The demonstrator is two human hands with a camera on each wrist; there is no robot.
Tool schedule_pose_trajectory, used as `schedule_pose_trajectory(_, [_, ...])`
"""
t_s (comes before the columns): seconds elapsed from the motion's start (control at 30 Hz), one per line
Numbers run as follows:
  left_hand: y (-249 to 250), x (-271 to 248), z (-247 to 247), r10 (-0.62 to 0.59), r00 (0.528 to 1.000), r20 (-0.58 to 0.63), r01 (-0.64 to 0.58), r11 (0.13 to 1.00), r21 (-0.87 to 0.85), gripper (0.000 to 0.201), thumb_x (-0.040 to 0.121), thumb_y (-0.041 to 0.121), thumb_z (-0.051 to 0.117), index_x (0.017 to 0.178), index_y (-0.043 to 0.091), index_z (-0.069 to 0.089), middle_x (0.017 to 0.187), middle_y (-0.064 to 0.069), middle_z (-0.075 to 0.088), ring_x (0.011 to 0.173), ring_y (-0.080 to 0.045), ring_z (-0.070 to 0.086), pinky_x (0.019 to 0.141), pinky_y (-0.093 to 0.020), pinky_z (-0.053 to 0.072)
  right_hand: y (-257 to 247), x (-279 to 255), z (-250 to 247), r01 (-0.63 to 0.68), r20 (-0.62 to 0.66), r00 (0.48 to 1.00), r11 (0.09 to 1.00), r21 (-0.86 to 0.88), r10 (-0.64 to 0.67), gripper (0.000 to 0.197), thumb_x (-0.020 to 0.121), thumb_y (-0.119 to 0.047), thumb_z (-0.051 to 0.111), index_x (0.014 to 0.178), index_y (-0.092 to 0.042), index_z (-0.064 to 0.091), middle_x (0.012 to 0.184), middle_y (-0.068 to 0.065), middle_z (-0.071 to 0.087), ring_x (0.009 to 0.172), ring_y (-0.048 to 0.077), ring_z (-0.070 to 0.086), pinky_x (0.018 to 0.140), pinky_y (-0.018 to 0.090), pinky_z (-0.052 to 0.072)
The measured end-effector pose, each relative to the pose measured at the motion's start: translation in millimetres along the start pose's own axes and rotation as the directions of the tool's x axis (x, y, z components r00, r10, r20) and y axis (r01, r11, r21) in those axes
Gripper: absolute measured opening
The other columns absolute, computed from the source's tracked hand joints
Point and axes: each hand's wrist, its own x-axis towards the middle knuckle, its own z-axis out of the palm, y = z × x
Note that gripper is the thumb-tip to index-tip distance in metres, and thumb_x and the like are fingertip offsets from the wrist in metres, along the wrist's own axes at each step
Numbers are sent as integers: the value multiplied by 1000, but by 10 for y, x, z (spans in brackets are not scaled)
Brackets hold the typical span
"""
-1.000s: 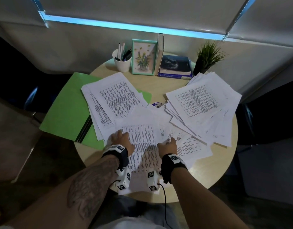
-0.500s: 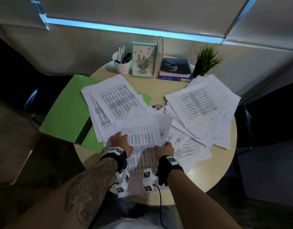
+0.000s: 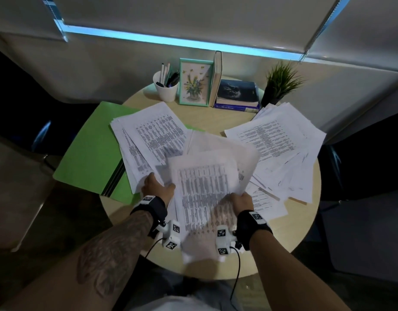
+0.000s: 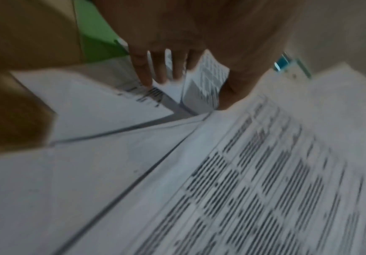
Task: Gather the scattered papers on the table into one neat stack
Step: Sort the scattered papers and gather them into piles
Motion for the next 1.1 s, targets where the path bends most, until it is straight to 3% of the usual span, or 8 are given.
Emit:
schedule_pose_trajectory(0.1, [181,-4,-20,76,992,102,-47,964,-261,16,87,10,59,103,5,61,109,-16,66,95,-26,60,76,-26,42,-40,82,-86,27,11,1000,999,39,-28,34,83,-1,55,117,2,58,106,19,65,90,30,59,77,32,45])
schedule_pose_trajectory(0.17, [301,-23,-50,97,977,191,-18,926,-376,22,89,0,54,105,11,65,98,-7,66,87,-23,61,75,-23,45,-71,113,-99,49,56,997,999,17,-50,34,82,-2,56,116,-2,57,112,19,66,97,32,61,83,37,48])
schedule_pose_trajectory(0.33, [330,112,-4,96,969,228,14,899,-438,14,96,20,57,102,11,65,108,-8,64,106,-26,60,98,-37,45,-98,156,-125,161,64,986,983,-83,-156,28,87,-12,61,114,-4,62,105,13,65,93,29,60,80,34,46])
schedule_pose_trajectory(0.4, [320,114,43,96,968,234,19,895,-446,31,98,30,54,120,9,58,113,-2,54,112,-18,49,100,-34,37,-105,137,-122,167,54,985,981,-96,-163,28,92,-21,60,114,-4,63,101,10,64,91,27,59,80,34,45])
schedule_pose_trajectory(0.63, [308,157,143,79,963,256,31,917,-397,24,87,5,65,111,7,65,114,-15,66,103,-29,61,98,-42,48,-73,136,-119,173,117,979,983,-63,-165,42,81,-5,69,119,-8,52,108,9,63,97,29,62,84,37,52])
schedule_pose_trajectory(0.83, [426,222,238,120,973,198,-28,909,-415,30,85,7,69,115,4,64,114,-9,67,102,-26,63,99,-41,49,82,132,-222,148,152,980,982,-115,-130,18,90,-5,54,107,-10,59,98,12,67,83,26,62,75,33,55])
schedule_pose_trajectory(0.97, [510,212,330,256,930,265,-259,966,-25,38,92,18,62,129,13,55,135,-7,55,124,-27,53,106,-40,43,10,240,-501,88,-71,994,996,13,-87,24,88,-2,43,107,-8,57,83,18,61,71,31,57,55,27,45])
schedule_pose_trajectory(1.1, [406,271,284,256,869,423,-484,610,627,63,93,40,54,149,26,27,160,-4,15,145,-30,21,117,-46,24,-197,671,-947,47,-251,967,999,0,-45,29,99,-8,41,123,3,53,104,20,57,89,34,53,76,36,38])
